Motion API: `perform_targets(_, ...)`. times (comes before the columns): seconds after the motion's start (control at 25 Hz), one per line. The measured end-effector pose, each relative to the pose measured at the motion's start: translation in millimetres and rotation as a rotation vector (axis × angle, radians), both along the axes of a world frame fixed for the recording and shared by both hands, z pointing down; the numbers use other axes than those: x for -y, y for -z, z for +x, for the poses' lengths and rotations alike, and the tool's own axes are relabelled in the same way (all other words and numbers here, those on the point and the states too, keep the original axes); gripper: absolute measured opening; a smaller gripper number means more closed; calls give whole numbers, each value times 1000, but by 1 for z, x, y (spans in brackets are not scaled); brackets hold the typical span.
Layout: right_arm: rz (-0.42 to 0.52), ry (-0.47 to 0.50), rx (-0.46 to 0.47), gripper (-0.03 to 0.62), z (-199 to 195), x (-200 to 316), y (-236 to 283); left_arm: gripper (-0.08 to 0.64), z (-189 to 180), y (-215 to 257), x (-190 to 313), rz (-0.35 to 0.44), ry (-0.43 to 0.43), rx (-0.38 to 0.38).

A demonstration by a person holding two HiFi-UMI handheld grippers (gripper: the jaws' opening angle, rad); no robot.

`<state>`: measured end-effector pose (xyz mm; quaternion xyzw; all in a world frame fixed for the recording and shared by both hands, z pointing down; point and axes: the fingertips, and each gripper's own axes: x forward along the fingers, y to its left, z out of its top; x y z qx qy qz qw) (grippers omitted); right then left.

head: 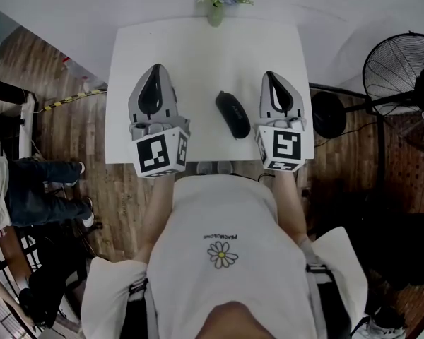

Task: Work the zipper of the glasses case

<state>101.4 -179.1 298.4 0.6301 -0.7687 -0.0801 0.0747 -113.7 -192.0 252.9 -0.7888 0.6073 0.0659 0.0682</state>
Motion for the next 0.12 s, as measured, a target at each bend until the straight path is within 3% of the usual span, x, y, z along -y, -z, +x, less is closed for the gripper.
perform_targets(0.12,3,-5,-2,8,2,-2,1,12,-2,1,-2,6,7,-6)
